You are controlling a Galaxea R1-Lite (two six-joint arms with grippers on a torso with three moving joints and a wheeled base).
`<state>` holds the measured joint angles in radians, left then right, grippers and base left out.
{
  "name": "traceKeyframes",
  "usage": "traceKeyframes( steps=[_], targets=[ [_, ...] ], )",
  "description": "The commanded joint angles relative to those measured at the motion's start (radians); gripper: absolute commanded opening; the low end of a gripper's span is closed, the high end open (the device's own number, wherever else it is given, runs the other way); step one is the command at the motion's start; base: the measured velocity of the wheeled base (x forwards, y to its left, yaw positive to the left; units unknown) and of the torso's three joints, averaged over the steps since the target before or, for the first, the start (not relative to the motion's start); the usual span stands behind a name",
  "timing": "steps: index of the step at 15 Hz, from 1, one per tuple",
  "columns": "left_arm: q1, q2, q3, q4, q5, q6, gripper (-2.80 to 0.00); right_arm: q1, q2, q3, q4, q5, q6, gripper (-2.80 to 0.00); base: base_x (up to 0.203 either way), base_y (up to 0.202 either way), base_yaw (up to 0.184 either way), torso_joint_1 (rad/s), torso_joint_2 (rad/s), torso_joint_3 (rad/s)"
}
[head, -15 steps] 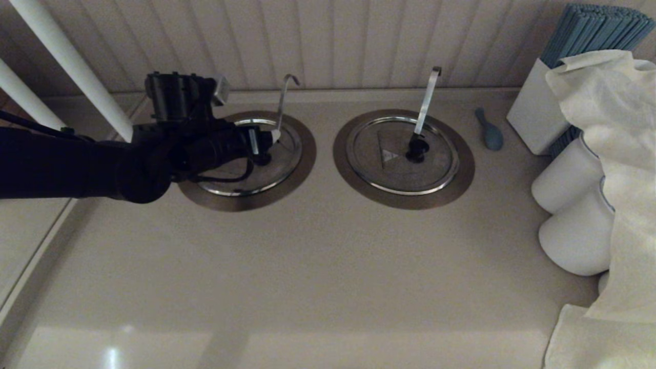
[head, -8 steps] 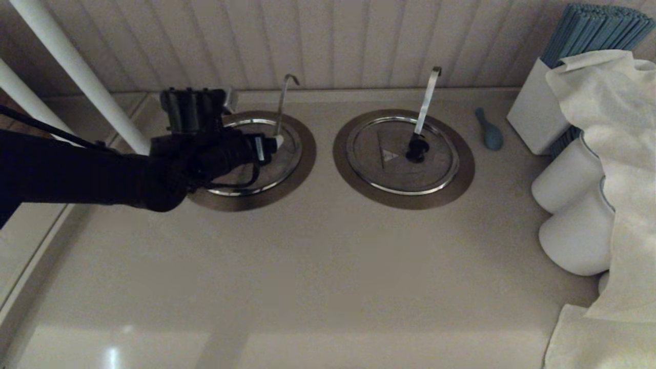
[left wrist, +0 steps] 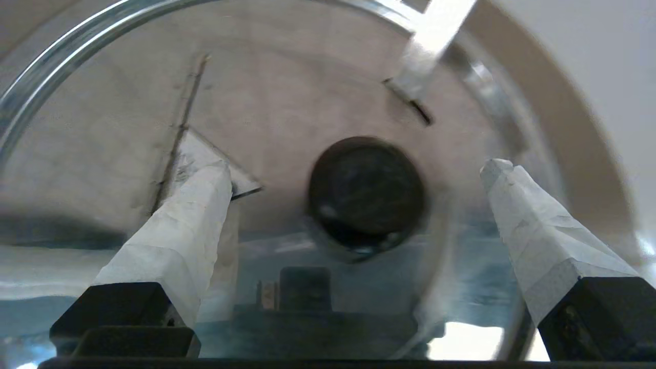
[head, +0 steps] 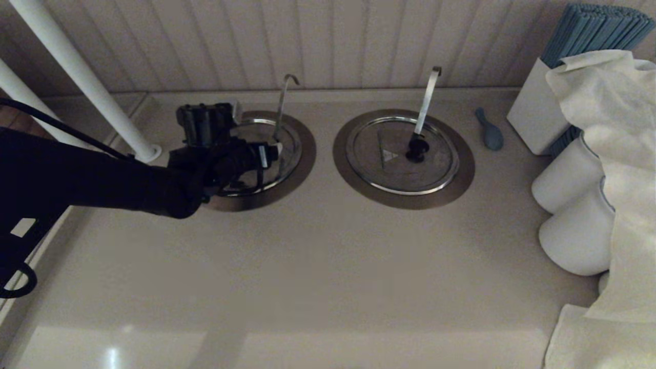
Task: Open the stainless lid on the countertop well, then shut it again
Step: Open the lid
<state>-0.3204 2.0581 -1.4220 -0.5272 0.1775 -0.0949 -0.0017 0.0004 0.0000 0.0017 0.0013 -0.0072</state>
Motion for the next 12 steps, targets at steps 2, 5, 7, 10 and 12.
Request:
traceKeyframes(
  steps=[2,5,7,10,12],
  targets=[
    [0.003,0.018,-0.016,-0.004,0.019,-0.002,0.00,0.000,0.001,0.000,0.000,0.000,0.000,-2.80,0.000,0.000,0.000,0.000,0.00,0.000],
    [0.011,0.054,-0.033,-0.058,0.045,-0.001,0.00,0.000,0.001,0.000,0.000,0.000,0.000,-2.80,0.000,0.000,0.000,0.000,0.00,0.000],
    [0.015,0.077,-0.035,-0.135,0.055,0.001,0.00,0.000,0.001,0.000,0.000,0.000,0.000,-2.80,0.000,0.000,0.000,0.000,0.00,0.000],
    [0.015,0.088,-0.035,-0.151,0.056,0.000,0.00,0.000,0.000,0.000,0.000,0.000,0.000,-2.80,0.000,0.000,0.000,0.000,0.00,0.000],
    [0.018,0.084,-0.029,-0.151,0.055,0.000,0.00,0.000,0.001,0.000,0.000,0.000,0.000,-2.80,0.000,0.000,0.000,0.000,0.00,0.000]
  ],
)
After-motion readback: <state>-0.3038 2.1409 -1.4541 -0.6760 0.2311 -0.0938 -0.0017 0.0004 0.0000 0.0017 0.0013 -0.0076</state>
